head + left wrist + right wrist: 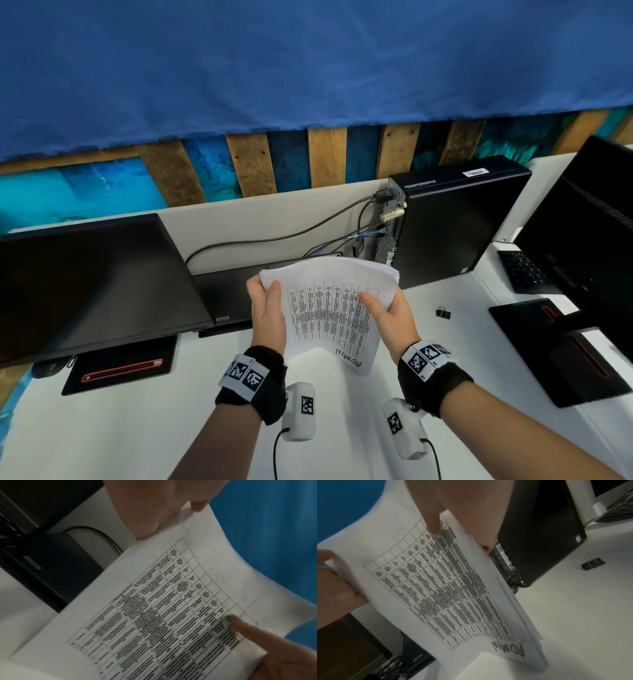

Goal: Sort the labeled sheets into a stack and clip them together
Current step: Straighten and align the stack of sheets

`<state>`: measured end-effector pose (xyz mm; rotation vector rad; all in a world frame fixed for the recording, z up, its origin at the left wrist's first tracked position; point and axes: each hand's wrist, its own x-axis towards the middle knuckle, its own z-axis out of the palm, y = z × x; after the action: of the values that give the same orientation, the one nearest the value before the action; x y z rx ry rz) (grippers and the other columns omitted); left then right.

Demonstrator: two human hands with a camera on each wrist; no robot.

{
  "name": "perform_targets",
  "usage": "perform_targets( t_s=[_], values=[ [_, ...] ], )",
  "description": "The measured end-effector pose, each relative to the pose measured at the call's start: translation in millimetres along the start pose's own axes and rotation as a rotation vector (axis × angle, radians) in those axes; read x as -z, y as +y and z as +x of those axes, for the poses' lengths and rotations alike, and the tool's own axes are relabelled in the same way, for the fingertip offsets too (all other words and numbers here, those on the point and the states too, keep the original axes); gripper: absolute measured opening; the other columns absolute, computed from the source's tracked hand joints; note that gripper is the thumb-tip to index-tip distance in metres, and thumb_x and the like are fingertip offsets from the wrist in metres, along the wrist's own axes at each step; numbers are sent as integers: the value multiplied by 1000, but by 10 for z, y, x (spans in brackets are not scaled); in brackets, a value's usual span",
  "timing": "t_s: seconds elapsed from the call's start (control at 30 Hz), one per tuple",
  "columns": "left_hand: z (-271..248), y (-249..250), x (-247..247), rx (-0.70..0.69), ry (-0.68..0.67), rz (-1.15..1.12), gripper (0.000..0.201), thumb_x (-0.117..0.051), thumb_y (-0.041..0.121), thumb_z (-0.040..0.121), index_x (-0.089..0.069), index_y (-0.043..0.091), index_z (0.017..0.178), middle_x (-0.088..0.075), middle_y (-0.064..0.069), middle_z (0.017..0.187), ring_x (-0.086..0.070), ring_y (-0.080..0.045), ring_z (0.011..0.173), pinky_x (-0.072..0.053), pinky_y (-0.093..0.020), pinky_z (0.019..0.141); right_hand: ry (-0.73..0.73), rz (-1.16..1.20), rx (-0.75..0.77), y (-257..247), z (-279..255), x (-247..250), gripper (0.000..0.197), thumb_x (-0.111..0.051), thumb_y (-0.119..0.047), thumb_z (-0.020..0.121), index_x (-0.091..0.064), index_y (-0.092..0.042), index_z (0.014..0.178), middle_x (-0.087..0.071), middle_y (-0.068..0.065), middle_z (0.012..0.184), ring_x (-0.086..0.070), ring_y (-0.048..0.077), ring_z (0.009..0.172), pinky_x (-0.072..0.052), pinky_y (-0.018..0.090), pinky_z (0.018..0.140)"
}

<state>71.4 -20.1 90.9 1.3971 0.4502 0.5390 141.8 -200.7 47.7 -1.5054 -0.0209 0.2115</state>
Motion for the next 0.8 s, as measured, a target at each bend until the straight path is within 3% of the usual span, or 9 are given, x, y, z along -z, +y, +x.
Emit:
perform_targets(
  t_s=[0.07,0.17,0.27,0.4,0.53,0.67,0.73,0.8],
  values=[
    [-5,-47,24,16,-21,40,13,-38,17,100,-40,16,113,-56,3,99,-56,-11,90,-47,-30,80,1,0,8,9,-24,3,24,-62,-17,88,-56,-27,109,-66,10,114,-65,25,105,-53,48,91],
    [-4,-119,77,81,-37,65,15,-41,27,98,-47,15,103,-62,-2,100,-59,-18,93,-48,-43,89,-3,-6,-3,0,-49,-21,21,-57,-13,91,-60,-29,104,-70,4,109,-66,24,103,-53,47,92],
    [-21,-131,90,92,-52,72,13,-39,29,100,-47,19,99,-62,1,98,-60,-15,92,-49,-36,85,11,-20,3,-8,-55,-55,20,-57,-13,92,-63,-27,103,-71,3,109,-67,23,104,-52,48,94],
    [-20,-127,72,66,-25,93,17,-39,28,100,-43,17,112,-59,2,100,-59,-14,92,-49,-36,86,91,2,-14,13,-51,-52,17,-60,-14,90,-63,-21,105,-71,5,107,-68,23,101,-53,49,92],
    [-40,-185,59,87,-19,94,14,-37,31,100,-41,17,102,-58,-2,101,-58,-21,97,-49,-40,89,67,-1,-13,65,-95,-90,28,-54,-14,93,-54,-14,121,-68,8,117,-65,24,108,-49,50,98],
    [-99,-147,44,83,-53,77,14,-37,25,100,-35,18,112,-54,4,102,-56,-13,96,-46,-31,83,41,-40,-20,41,-130,-75,34,-52,-17,94,-47,-16,128,-65,8,121,-63,24,110,-50,51,97],
    [-82,-95,51,64,-54,81,13,-42,23,99,-41,16,111,-57,2,98,-58,-12,89,-47,-27,75,49,-59,3,-20,-134,-7,34,-52,-15,94,-47,-15,128,-65,8,120,-64,24,109,-51,50,95],
    [-24,-59,66,47,-54,94,9,-47,23,97,-51,18,103,-64,-4,98,-63,-17,88,-52,-31,75,40,-92,32,-97,-126,80,34,-52,-13,94,-47,-14,127,-65,6,119,-64,21,108,-52,47,95]
  ],
)
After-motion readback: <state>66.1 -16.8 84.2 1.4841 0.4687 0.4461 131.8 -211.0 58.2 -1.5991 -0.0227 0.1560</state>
